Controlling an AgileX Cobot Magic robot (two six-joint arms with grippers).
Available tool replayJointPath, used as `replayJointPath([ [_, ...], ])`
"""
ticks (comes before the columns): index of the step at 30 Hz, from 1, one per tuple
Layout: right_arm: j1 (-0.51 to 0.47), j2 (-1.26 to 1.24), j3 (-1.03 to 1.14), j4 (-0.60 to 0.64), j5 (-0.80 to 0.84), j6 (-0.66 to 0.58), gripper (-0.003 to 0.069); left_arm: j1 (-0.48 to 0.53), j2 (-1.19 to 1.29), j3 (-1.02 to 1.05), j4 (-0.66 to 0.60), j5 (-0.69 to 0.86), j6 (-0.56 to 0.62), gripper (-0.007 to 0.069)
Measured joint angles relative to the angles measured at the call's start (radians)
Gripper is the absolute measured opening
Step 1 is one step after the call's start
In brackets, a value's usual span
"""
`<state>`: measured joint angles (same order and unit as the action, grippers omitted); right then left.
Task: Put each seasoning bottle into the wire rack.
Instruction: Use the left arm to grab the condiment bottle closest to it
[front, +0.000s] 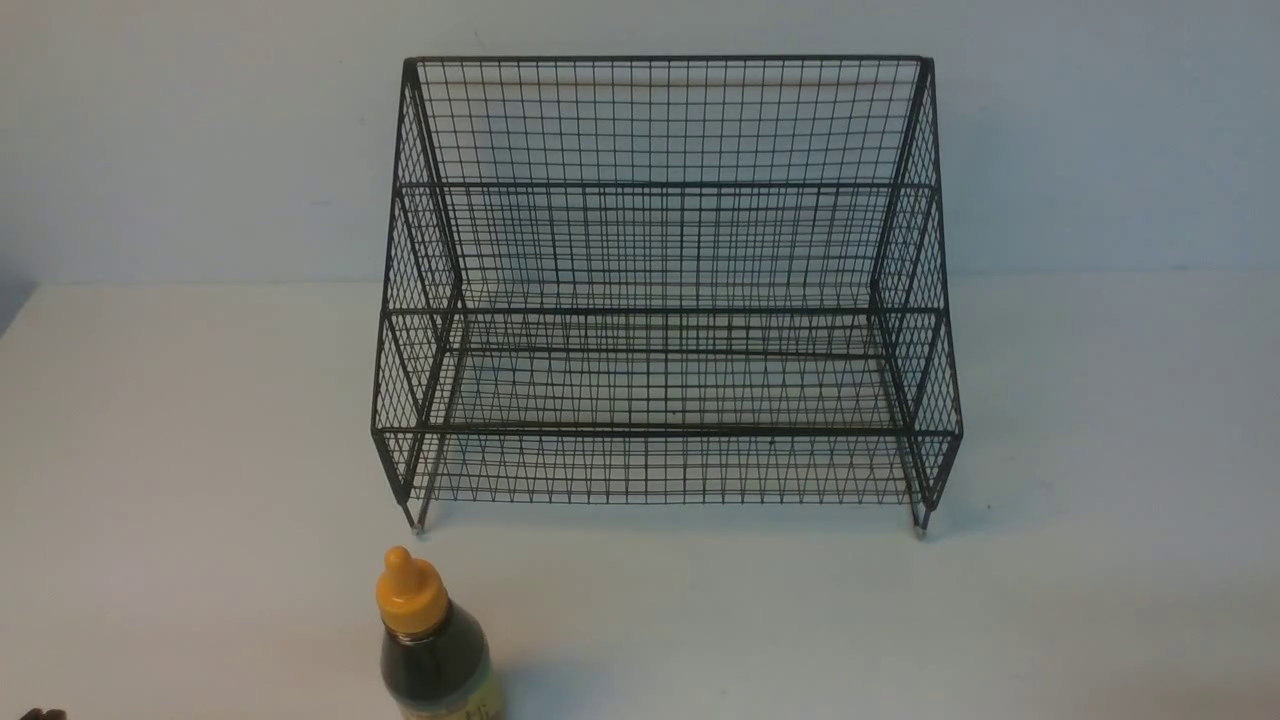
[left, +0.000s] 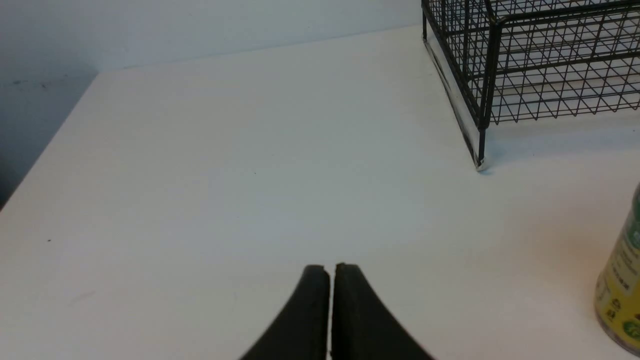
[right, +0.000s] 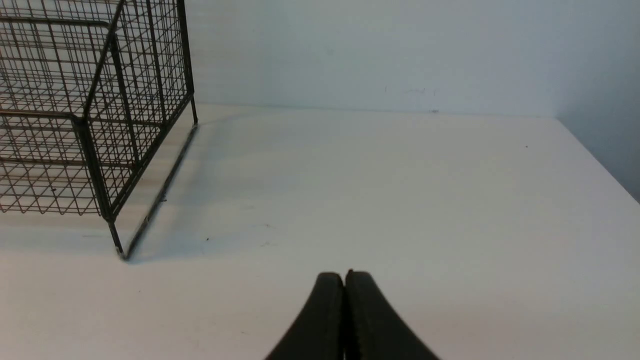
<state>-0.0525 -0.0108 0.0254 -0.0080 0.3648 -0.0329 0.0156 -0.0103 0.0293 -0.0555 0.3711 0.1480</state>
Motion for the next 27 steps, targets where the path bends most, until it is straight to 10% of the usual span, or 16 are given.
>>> replayJointPath([
  [11, 0.0, 0.0, 0.0, 0.0, 0.0, 0.0, -0.0015, 0.0, 0.0, 0.0, -0.124, 0.0, -0.084, -0.0005],
  [19, 0.0, 0.0, 0.0, 0.0, 0.0, 0.0, -0.0015, 0.0, 0.0, 0.0, -0.972, -0.006, -0.453, -0.0005],
  [27, 0.0, 0.0, 0.0, 0.0, 0.0, 0.0, -0.0015, 0.0, 0.0, 0.0, -1.144, -0.057, -0.342, -0.0005],
])
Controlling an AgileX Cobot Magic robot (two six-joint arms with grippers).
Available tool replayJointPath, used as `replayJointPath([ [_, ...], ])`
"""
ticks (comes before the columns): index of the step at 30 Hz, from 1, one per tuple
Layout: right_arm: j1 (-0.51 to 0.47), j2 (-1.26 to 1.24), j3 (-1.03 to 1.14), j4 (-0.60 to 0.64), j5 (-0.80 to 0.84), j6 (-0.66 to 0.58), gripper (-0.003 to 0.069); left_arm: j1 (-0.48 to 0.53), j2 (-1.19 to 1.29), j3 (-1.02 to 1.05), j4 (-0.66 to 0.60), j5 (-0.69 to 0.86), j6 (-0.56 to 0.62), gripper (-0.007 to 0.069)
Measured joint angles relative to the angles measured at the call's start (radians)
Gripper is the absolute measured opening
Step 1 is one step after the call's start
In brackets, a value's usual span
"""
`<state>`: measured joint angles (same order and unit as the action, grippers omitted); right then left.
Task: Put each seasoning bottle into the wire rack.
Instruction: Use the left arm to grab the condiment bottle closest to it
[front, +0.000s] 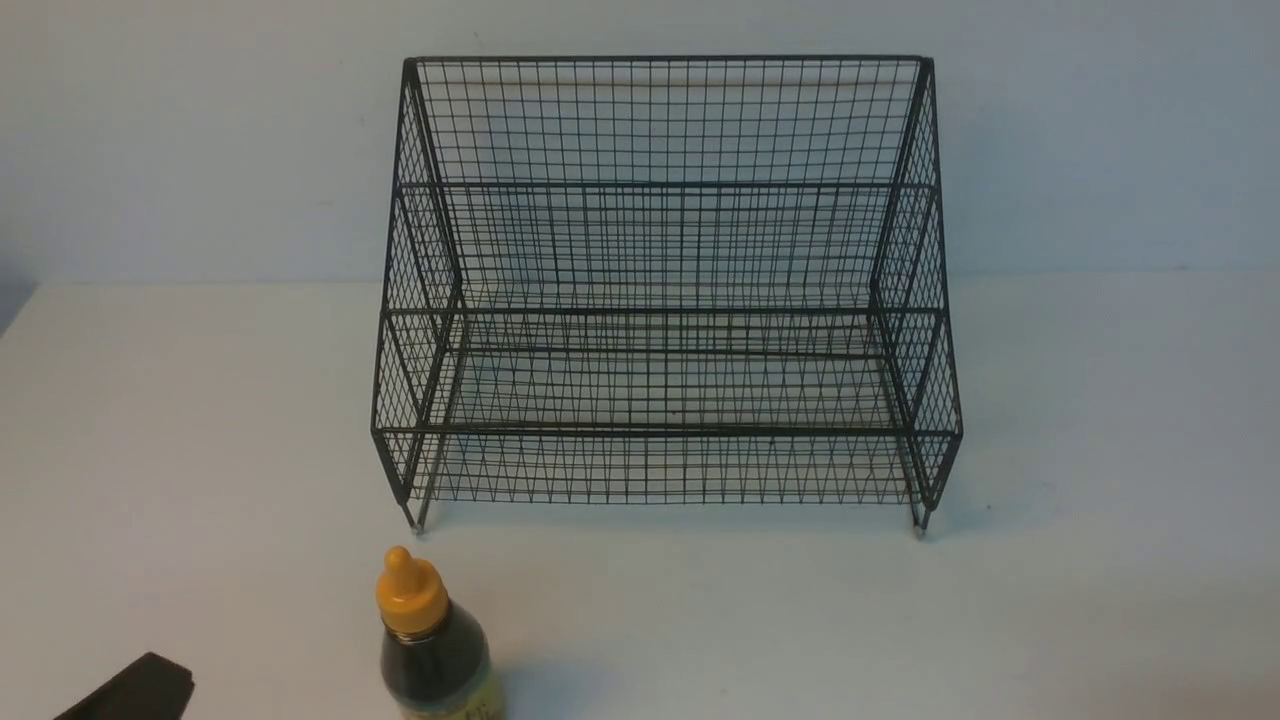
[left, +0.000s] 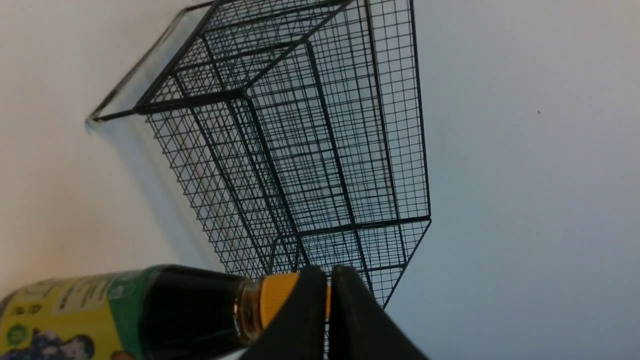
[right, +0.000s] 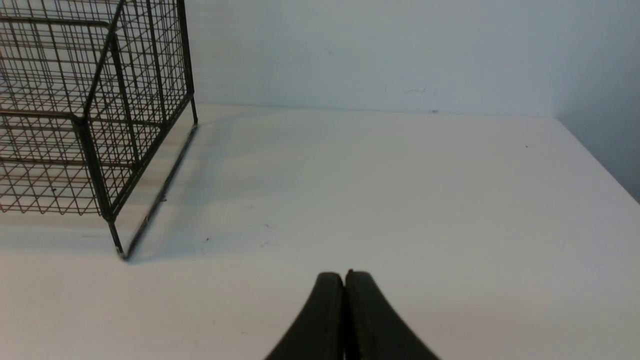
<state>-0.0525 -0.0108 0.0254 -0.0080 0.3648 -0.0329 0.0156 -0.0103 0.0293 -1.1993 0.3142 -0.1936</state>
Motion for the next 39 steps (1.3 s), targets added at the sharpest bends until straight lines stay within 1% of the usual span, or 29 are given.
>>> replayJointPath([
  [2, 0.0, 0.0, 0.0, 0.0, 0.0, 0.0, -0.0015, 0.0, 0.0, -0.006, -0.004, 0.023, 0.136, -0.0005],
  [3, 0.0, 0.0, 0.0, 0.0, 0.0, 0.0, -0.0015, 0.0, 0.0, -0.011, -0.004, 0.028, 0.15, -0.0005],
  [4, 0.0, 0.0, 0.0, 0.0, 0.0, 0.0, -0.0015, -0.001, 0.0, -0.027, -0.004, 0.049, 0.21, -0.0005],
  [6, 0.0, 0.0, 0.0, 0.0, 0.0, 0.0, -0.0015, -0.003, 0.0, -0.134, -0.012, 0.138, 0.44, -0.0005],
  [7, 0.0, 0.0, 0.0, 0.0, 0.0, 0.0, -0.0015, -0.003, 0.002, -0.173, -0.016, 0.165, 0.486, -0.0005],
  [8, 0.0, 0.0, 0.0, 0.0, 0.0, 0.0, -0.0015, -0.003, 0.009, -0.224, -0.02, 0.193, 0.56, -0.0005],
  [9, 0.0, 0.0, 0.0, 0.0, 0.0, 0.0, -0.0015, -0.003, 0.01, -0.234, -0.021, 0.206, 0.587, -0.0005],
  [11, 0.0, 0.0, 0.0, 0.0, 0.0, 0.0, -0.0015, -0.003, 0.042, -0.349, -0.022, 0.272, 0.711, -0.0005],
  [13, 0.0, 0.0, 0.0, 0.0, 0.0, 0.0, -0.0015, -0.003, 0.067, -0.407, -0.02, 0.313, 0.765, -0.0005],
  [14, 0.0, 0.0, 0.0, 0.0, 0.0, 0.0, -0.0015, -0.003, 0.106, -0.472, -0.005, 0.354, 0.807, -0.0004],
  [15, 0.0, 0.0, 0.0, 0.0, 0.0, 0.0, -0.0015, -0.003, 0.111, -0.478, -0.002, 0.358, 0.807, -0.0004],
  [17, 0.0, 0.0, 0.0, 0.0, 0.0, 0.0, -0.0015, -0.005, 0.181, -0.55, 0.07, 0.406, 0.813, 0.0008],
  [19, 0.0, 0.0, 0.0, 0.0, 0.0, 0.0, -0.0015, -0.005, 0.251, -0.602, 0.166, 0.452, 0.79, 0.0033],
  [21, 0.0, 0.0, 0.0, 0.0, 0.0, 0.0, -0.0015, -0.005, 0.336, -0.667, 0.27, 0.515, 0.74, 0.0075],
  [24, 0.0, 0.0, 0.0, 0.0, 0.0, 0.0, -0.0015, -0.005, 0.495, -0.768, 0.435, 0.649, 0.629, 0.0154],
  [25, 0.0, 0.0, 0.0, 0.0, 0.0, 0.0, -0.0015, -0.006, 0.506, -0.775, 0.456, 0.658, 0.613, 0.016],
  [26, 0.0, 0.0, 0.0, 0.0, 0.0, 0.0, -0.0015, -0.006, 0.591, -0.831, 0.527, 0.724, 0.558, 0.0216],
  [29, 0.0, 0.0, 0.0, 0.0, 0.0, 0.0, -0.0015, -0.006, 0.725, -0.91, 0.633, 0.803, 0.497, 0.0324],
  [31, 0.0, 0.0, 0.0, 0.0, 0.0, 0.0, -0.0015, -0.006, 0.811, -0.941, 0.662, 0.847, 0.478, 0.0403],
  [32, 0.0, 0.0, 0.0, 0.0, 0.0, 0.0, -0.0015, -0.006, 0.827, -0.948, 0.666, 0.86, 0.475, 0.0419],
  [34, 0.0, 0.0, 0.0, 0.0, 0.0, 0.0, -0.0015, -0.006, 0.941, -0.988, 0.654, 0.901, 0.473, 0.0528],
  [35, 0.0, 0.0, 0.0, 0.0, 0.0, 0.0, -0.0015, -0.006, 0.941, -0.988, 0.652, 0.903, 0.473, 0.0528],
  [37, 0.0, 0.0, 0.0, 0.0, 0.0, 0.0, -0.0015, -0.006, 0.995, -1.008, 0.632, 0.915, 0.473, 0.0566],
  [39, 0.0, 0.0, 0.0, 0.0, 0.0, 0.0, -0.0015, -0.008, 1.038, -1.025, 0.619, 0.916, 0.47, 0.0577],
])
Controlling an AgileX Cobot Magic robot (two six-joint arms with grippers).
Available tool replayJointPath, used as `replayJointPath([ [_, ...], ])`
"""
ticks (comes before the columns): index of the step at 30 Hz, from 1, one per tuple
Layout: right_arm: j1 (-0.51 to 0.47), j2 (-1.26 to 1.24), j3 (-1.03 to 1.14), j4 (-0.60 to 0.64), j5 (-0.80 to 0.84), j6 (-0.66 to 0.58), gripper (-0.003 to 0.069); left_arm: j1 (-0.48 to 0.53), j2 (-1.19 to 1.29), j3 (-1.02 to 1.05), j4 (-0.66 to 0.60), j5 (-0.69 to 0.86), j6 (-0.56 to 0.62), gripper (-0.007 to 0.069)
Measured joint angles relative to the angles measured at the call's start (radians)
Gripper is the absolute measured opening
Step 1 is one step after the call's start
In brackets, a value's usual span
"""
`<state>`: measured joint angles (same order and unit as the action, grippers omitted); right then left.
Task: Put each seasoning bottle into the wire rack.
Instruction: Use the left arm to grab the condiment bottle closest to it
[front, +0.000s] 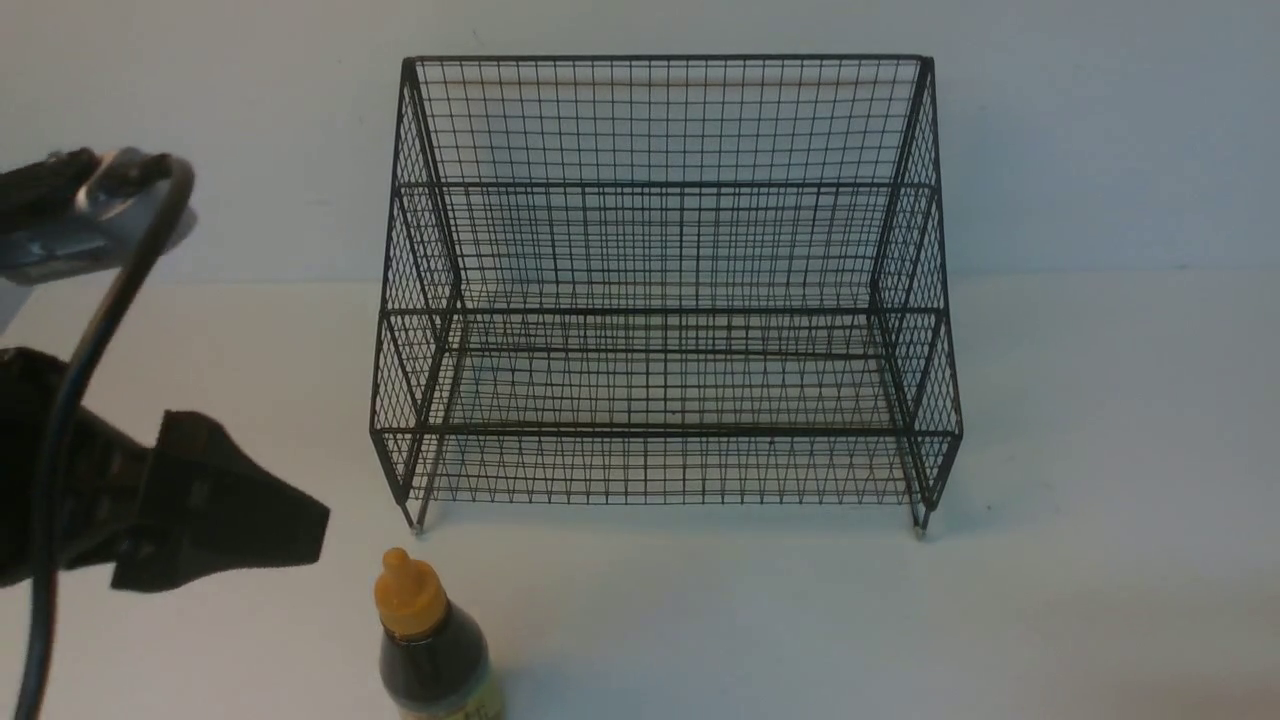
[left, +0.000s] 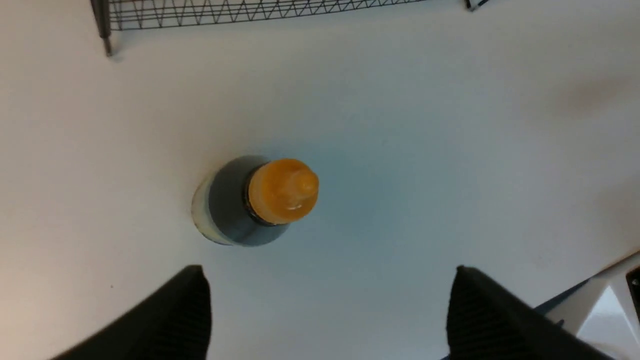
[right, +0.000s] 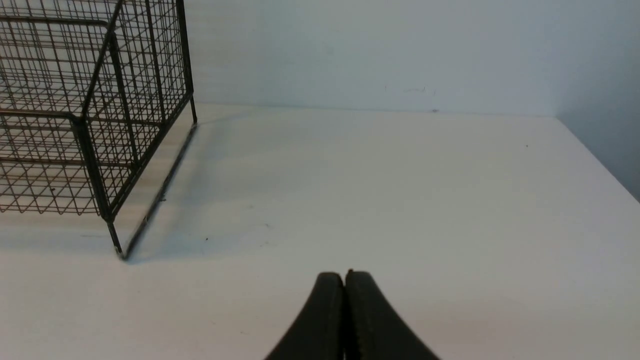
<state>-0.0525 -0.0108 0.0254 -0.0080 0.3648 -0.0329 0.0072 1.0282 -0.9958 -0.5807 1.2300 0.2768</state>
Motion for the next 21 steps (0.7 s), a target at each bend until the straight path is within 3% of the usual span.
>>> replayJointPath([
  [5, 0.0, 0.0, 0.0, 0.0, 0.0, 0.0, -0.0015, -0.076, 0.064, -0.008, 0.041, -0.001, -0.059, 0.0584],
  [16, 0.0, 0.0, 0.0, 0.0, 0.0, 0.0, -0.0015, -0.42, 0.158, -0.009, 0.356, -0.145, -0.381, 0.0584],
  [21, 0.0, 0.0, 0.0, 0.0, 0.0, 0.0, -0.0015, -0.499, 0.238, -0.011, 0.46, -0.2, -0.475, 0.0584],
])
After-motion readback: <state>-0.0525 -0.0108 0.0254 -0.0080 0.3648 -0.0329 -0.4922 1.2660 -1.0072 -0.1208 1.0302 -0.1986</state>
